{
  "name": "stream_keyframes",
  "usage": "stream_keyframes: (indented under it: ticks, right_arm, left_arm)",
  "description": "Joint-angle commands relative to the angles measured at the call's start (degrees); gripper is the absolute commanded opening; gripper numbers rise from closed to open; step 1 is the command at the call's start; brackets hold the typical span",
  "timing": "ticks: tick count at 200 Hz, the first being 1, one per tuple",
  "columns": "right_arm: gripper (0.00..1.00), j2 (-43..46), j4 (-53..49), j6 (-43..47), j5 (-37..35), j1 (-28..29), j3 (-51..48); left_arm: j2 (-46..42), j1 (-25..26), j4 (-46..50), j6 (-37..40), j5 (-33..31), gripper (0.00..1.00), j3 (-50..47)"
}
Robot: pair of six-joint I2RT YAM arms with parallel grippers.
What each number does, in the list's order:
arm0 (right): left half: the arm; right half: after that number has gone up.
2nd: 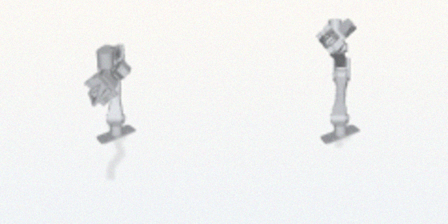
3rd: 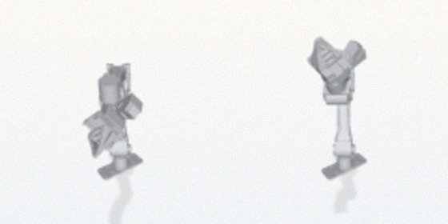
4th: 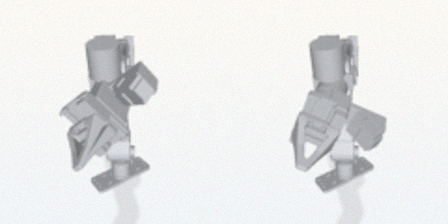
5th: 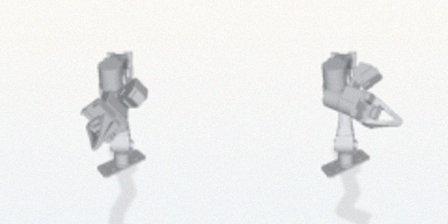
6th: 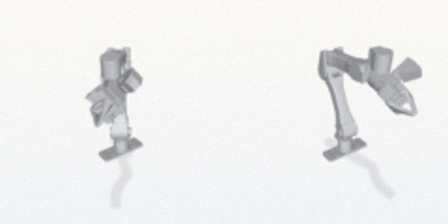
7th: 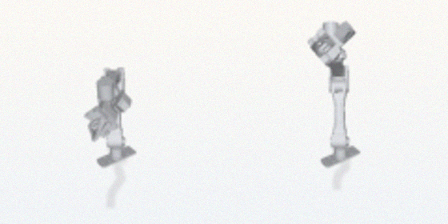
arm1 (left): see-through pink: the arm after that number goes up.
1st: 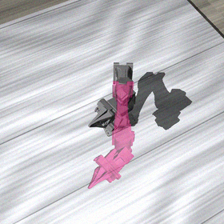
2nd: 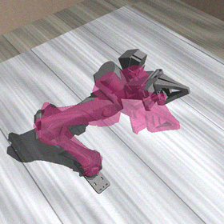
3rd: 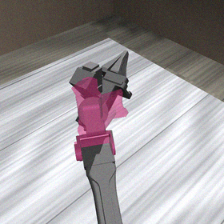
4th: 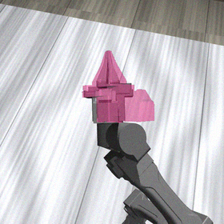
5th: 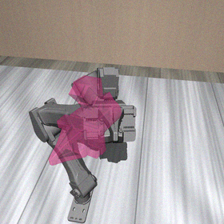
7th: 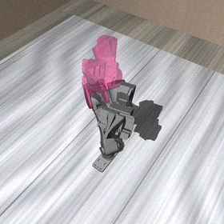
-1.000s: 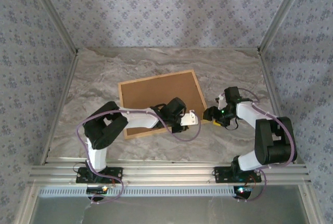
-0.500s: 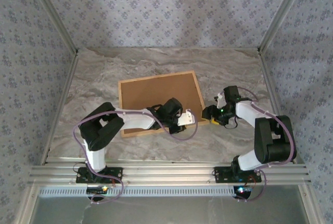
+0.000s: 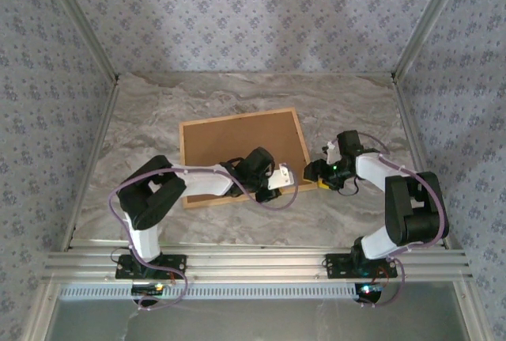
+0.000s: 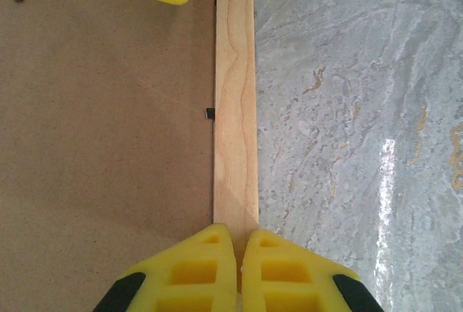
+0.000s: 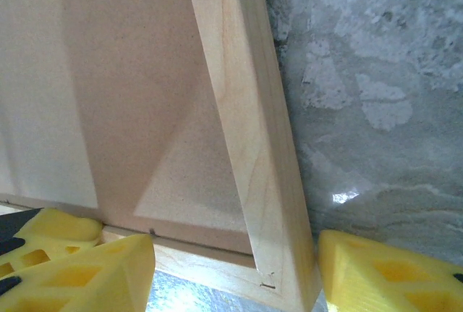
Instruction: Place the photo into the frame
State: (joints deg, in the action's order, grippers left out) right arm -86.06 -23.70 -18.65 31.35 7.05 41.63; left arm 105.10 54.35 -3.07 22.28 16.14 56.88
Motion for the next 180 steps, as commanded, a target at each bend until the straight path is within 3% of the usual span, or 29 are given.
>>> stream_keyframes:
  ticks: [1,70,98,135,160,180]
  right_arm:
    - [0.63,-0.2,-1.2,-0.1,0.7,-0.1,0.1]
    - [0.6,-1.4,2.0,-1.8,4.3,0.9,-0.7]
    - [0.53,-0.8,3.5,-3.0,5.1,0.9,-1.2]
    - [0.35,1.2,3.0,-2.8,4.0,-0.1,-1.1]
    - [0.34,1.4,1.8,-2.0,2.5,-0.1,-0.8]
    - [0.35,1.9,0.6,-1.2,0.3,-0.2,-0.6]
  left_arm:
    - [-3.6,-0.7,-2.6,-1.4,2.2,0.0,0.1]
    - [-4.1,-1.0,-2.6,-1.7,2.4,0.0,0.2]
    - [-4.0,-1.0,-2.5,-1.7,2.5,0.0,0.2]
    - [-3.9,-1.0,-2.0,-1.5,2.4,0.0,-0.2]
    - [-3.7,-1.0,-1.7,-1.2,1.8,0.0,-0.5]
    - [-3.7,-0.9,-0.7,1.2,-0.4,0.19,-0.6]
